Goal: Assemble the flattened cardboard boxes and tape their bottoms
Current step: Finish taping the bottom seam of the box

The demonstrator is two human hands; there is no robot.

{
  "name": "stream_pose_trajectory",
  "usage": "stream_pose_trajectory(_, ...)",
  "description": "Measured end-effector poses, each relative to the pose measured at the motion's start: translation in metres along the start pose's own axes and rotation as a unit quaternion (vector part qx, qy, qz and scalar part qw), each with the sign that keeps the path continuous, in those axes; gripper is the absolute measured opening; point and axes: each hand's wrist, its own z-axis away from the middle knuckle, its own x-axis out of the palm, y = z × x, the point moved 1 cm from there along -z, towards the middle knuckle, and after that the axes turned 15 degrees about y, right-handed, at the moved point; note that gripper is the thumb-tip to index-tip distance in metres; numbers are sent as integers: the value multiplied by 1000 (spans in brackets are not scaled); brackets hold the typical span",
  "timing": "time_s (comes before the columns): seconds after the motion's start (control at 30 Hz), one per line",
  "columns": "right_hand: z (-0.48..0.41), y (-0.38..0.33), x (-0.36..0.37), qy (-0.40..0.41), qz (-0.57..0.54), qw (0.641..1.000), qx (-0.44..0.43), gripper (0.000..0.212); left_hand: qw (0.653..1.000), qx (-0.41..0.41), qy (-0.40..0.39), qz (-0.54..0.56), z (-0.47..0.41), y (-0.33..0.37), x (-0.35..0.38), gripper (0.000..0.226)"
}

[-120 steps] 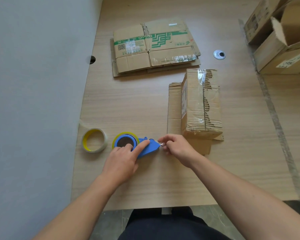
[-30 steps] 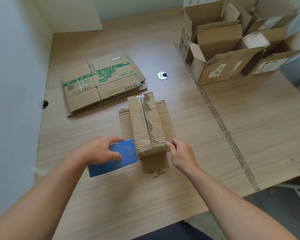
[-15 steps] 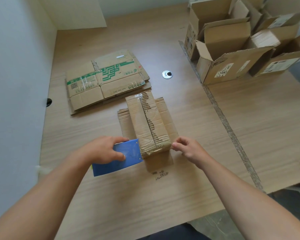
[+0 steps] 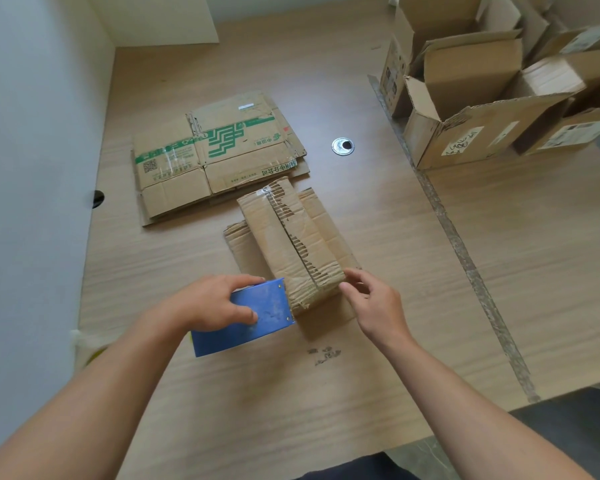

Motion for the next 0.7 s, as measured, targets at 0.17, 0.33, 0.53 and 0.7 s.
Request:
stream_pose_trajectory(0.17, -3, 4, 13, 8, -11, 1000, -25, 35, 1000, -6, -7, 6, -3, 2, 1, 76)
stream_pose_trajectory(0.33, -17, 6, 21, -2, 36, 993, -112, 35, 999, -15, 6, 28, 4, 1, 4, 75)
stream_pose_trajectory(0.53, -28, 1, 21, -100, 195, 931, -291, 83, 998, -18, 17, 63, 7, -1, 10, 73)
stream_pose_trajectory(0.7, -43, -10, 34, -191, 233, 863, -407, 67, 994, -25, 37, 95, 14, -7, 16, 73)
